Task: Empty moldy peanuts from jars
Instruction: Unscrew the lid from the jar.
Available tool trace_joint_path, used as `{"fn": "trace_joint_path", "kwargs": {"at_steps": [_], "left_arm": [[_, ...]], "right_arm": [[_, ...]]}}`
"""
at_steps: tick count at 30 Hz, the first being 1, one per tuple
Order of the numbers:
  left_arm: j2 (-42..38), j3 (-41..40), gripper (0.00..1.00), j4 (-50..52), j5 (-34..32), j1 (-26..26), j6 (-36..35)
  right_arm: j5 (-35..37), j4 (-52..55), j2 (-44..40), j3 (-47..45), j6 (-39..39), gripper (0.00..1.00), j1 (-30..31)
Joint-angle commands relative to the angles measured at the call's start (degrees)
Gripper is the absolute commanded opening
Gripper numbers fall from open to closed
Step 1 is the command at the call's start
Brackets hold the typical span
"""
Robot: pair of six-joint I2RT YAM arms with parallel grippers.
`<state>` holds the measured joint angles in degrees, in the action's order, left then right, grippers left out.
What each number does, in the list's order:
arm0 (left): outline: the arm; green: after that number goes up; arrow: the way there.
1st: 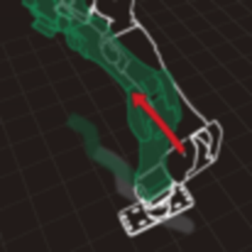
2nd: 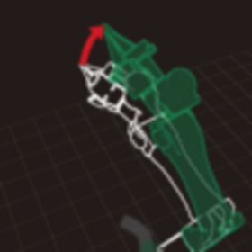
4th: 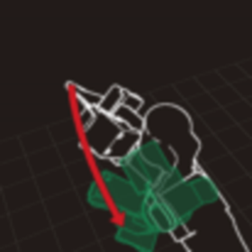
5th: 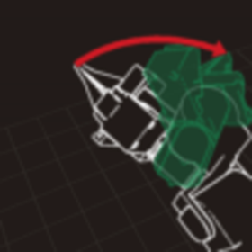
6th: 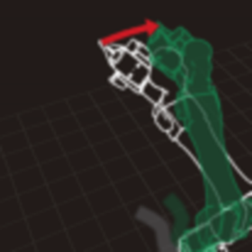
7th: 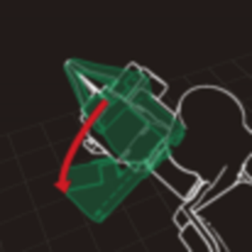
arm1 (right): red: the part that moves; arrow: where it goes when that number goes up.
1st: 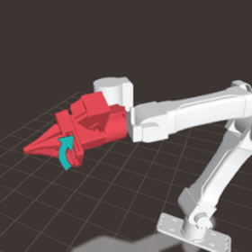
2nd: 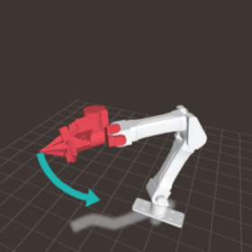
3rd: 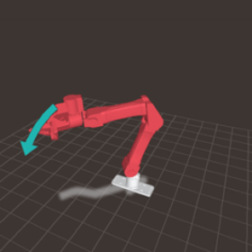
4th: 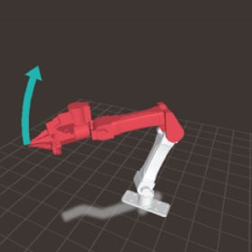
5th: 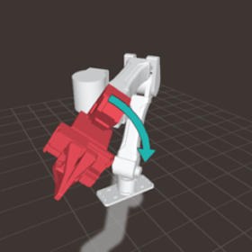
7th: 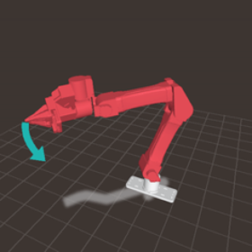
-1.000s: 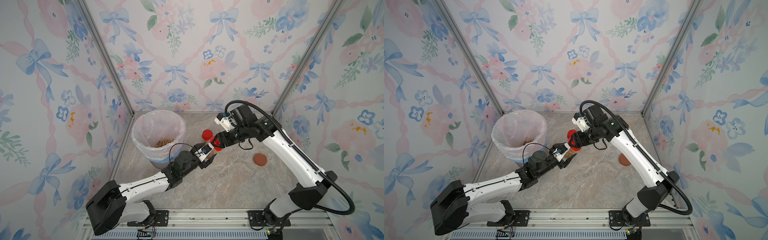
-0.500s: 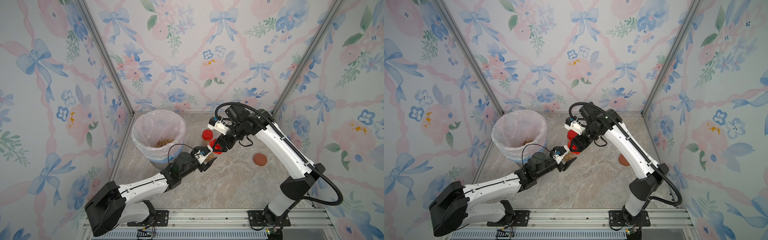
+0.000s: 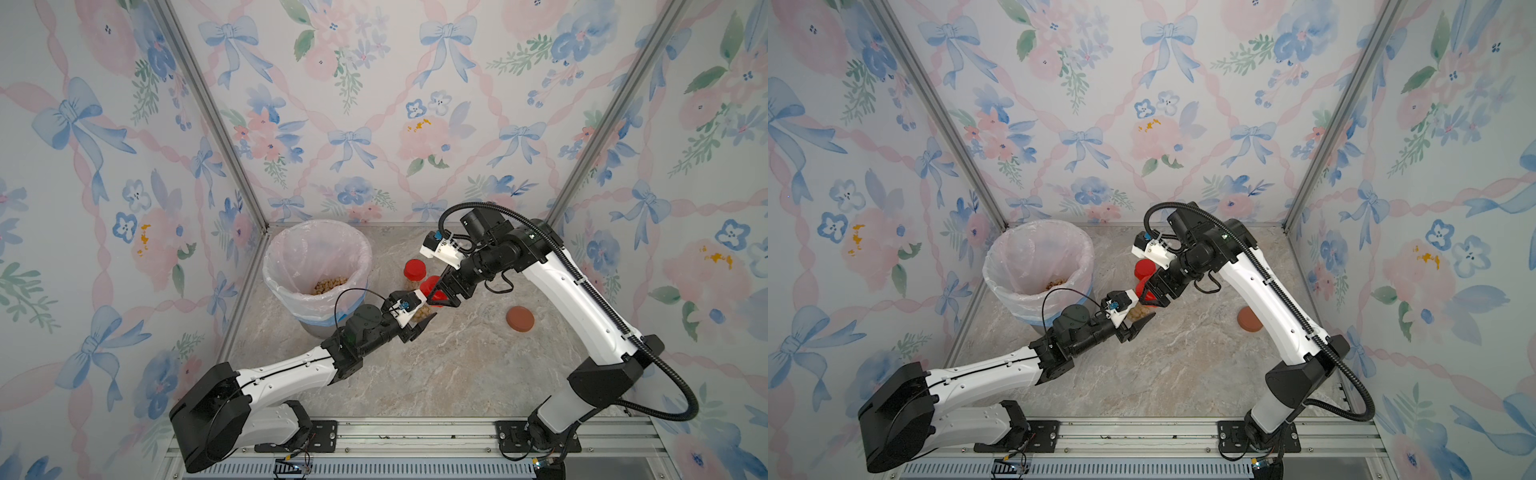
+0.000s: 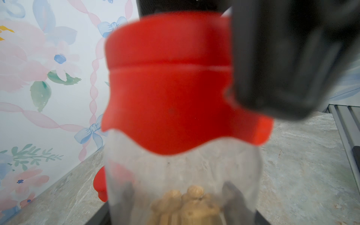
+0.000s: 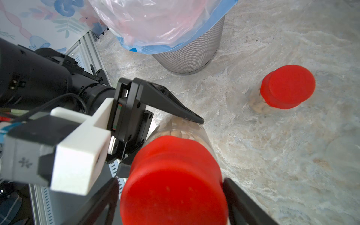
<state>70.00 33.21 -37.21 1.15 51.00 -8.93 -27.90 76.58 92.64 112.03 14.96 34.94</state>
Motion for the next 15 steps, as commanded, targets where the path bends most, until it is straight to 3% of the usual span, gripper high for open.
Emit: {"fn": "trace_joint_path", "kwargs": {"at_steps": [1, 8, 12, 15], "left_arm": [[-1.37, 0.35, 0.12, -2.6, -0.08, 0.14, -0.49], [-0.98, 0.7, 0.12, -2.6, -0.97, 0.07, -0.93], [-0.5, 1.48, 0.12, -2.52, -3.64, 0.15, -2.09], [-0.48, 1.94, 0.12, -2.44, -5.72, 0.14, -3.95]], "right_arm": [[-2.38, -0.91, -3.41, -1.62, -0.71, 0.9, -1.15], [-1.95, -7.64, -8.93, -6.22, -5.9, 0.97, -3.89], [-0.69, -14.14, -10.96, -7.04, -28.58, 0.94, -9.66], [3.94, -15.25, -13.46, -9.62, -42.11, 0.91, -7.9]]}}
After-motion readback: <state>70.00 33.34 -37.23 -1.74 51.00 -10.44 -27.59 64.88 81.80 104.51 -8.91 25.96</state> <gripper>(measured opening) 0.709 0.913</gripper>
